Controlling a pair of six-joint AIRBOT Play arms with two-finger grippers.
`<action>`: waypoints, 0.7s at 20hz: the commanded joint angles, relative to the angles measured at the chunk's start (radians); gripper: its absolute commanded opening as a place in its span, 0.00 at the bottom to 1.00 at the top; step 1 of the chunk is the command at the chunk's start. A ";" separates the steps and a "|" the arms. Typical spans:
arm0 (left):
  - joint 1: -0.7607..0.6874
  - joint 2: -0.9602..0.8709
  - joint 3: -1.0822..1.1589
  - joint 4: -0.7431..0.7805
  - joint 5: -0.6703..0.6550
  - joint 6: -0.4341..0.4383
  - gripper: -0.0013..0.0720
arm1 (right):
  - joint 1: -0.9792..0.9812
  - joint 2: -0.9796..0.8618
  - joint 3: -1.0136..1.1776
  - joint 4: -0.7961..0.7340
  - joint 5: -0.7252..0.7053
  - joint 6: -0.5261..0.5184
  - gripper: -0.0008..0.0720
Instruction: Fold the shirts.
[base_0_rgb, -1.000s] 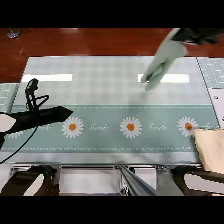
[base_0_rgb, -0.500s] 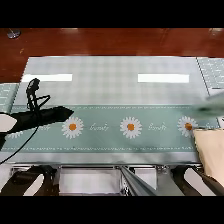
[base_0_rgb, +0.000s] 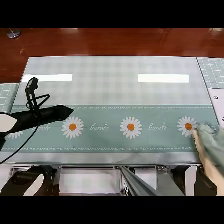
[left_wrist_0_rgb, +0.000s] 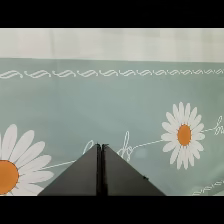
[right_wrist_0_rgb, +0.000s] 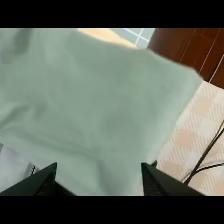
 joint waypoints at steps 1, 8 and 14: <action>0.009 0.000 0.006 0.012 0.060 0.016 0.04 | -0.038 -0.010 -0.063 0.026 -0.152 -0.002 0.85; 0.245 -0.125 0.490 0.023 0.047 0.004 0.04 | 0.155 -0.428 0.442 1.153 -0.461 -0.180 0.04; -0.013 -0.315 0.761 0.193 -0.183 -0.025 0.04 | 0.977 -0.640 0.504 0.663 -0.591 -0.274 0.04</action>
